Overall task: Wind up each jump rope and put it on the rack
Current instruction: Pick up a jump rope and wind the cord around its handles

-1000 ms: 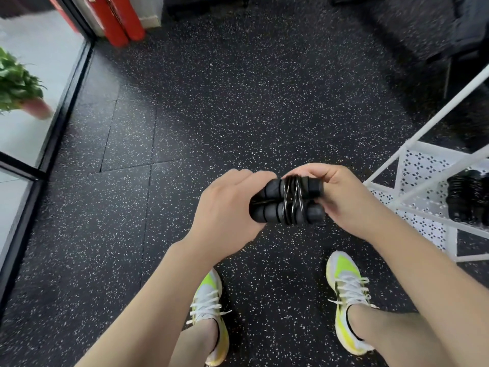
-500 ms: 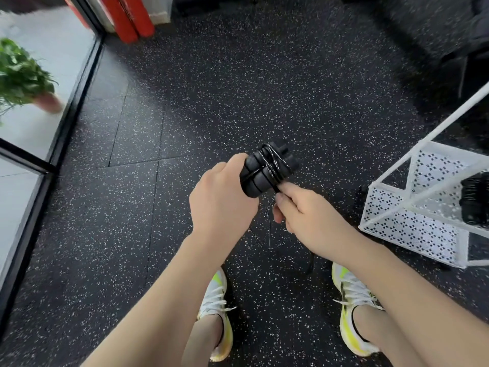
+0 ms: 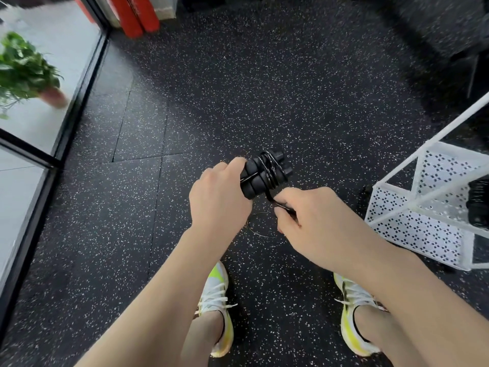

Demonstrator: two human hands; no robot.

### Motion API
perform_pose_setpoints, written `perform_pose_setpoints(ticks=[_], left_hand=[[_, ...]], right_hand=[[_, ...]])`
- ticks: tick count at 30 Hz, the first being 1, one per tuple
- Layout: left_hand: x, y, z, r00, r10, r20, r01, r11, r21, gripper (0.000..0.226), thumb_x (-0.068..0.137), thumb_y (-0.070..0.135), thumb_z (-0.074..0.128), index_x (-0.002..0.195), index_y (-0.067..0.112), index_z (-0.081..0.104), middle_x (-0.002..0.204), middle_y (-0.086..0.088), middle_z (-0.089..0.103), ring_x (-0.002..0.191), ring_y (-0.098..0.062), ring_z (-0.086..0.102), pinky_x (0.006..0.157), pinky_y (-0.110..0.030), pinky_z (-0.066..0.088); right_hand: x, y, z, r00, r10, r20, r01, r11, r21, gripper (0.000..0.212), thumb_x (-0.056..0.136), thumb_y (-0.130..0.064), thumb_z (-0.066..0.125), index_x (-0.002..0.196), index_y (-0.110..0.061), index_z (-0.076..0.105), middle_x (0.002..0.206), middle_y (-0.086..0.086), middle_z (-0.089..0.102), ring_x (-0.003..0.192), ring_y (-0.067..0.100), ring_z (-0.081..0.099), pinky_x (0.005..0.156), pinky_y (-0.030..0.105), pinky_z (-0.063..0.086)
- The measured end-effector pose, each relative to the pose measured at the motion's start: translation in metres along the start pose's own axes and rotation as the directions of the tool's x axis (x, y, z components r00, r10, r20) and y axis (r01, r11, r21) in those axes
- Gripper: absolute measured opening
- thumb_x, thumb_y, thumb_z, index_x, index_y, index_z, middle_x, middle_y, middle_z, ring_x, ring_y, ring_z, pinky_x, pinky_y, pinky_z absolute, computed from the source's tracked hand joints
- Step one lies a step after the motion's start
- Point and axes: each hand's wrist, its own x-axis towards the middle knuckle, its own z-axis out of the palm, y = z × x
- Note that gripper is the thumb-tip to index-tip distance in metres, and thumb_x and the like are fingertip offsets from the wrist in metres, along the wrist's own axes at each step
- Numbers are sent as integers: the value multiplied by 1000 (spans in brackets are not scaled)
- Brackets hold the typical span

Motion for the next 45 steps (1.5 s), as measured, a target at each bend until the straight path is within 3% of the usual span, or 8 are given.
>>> perform_pose_setpoints(ticks=[10,15,21,26,31,35,40,45], left_hand=[[-6,4,17,942,319,106,-330,939,101,36,84,29,71,117,32,56,95,8,57,94,-23,56,71,-34,39],[-9,5,23,865,486,120,-494,868,43,42,79,23,74,119,34,63,86,10,58,84,-21,56,72,-39,49],[-9,7,29,817,576,18,-576,817,-1,36,69,17,80,99,29,63,77,10,54,72,-22,53,61,-37,48],[-11,9,29,774,633,17,-631,773,-59,23,76,20,75,91,28,59,76,11,51,72,-19,50,62,-39,49],[-11,10,18,758,652,-7,-646,749,-145,15,79,21,68,92,26,62,78,11,53,74,-17,47,66,-44,49],[-11,13,13,798,601,-46,-588,760,-276,33,77,20,72,109,23,69,84,9,59,79,-20,52,71,-43,49],[-14,21,1,880,472,-57,-445,775,-449,50,69,16,83,116,26,67,96,10,66,93,-15,58,82,-31,47],[-12,29,-7,942,335,18,-288,834,-471,45,71,20,77,112,32,63,99,17,64,96,-9,57,82,-31,48]], right_hand=[[5,15,-16,992,-84,-91,74,992,-104,13,96,-40,63,102,-36,73,84,-16,69,74,6,59,68,32,50],[12,31,-32,993,96,-76,-87,990,106,21,71,-50,84,87,-42,71,79,-22,69,76,0,64,74,37,55],[12,43,-45,995,103,-8,-96,947,306,13,74,-27,88,79,-33,78,67,-20,66,54,-2,54,50,10,37],[14,49,-45,994,78,75,-100,928,359,12,81,-26,83,83,-38,79,87,-17,73,81,6,66,82,31,53],[15,52,-50,995,48,92,-84,893,442,12,88,-19,76,87,-30,80,84,-14,76,80,2,69,78,22,52],[20,59,-48,998,25,50,-50,805,591,8,88,-16,73,89,-21,79,86,-5,77,79,6,70,74,17,53],[26,56,-34,999,46,28,-47,496,867,14,87,-22,64,84,-15,76,83,-2,72,76,8,64,68,18,53],[29,48,-14,989,145,-27,-21,318,948,26,93,10,50,93,-6,70,91,4,73,85,18,68,73,26,56]])
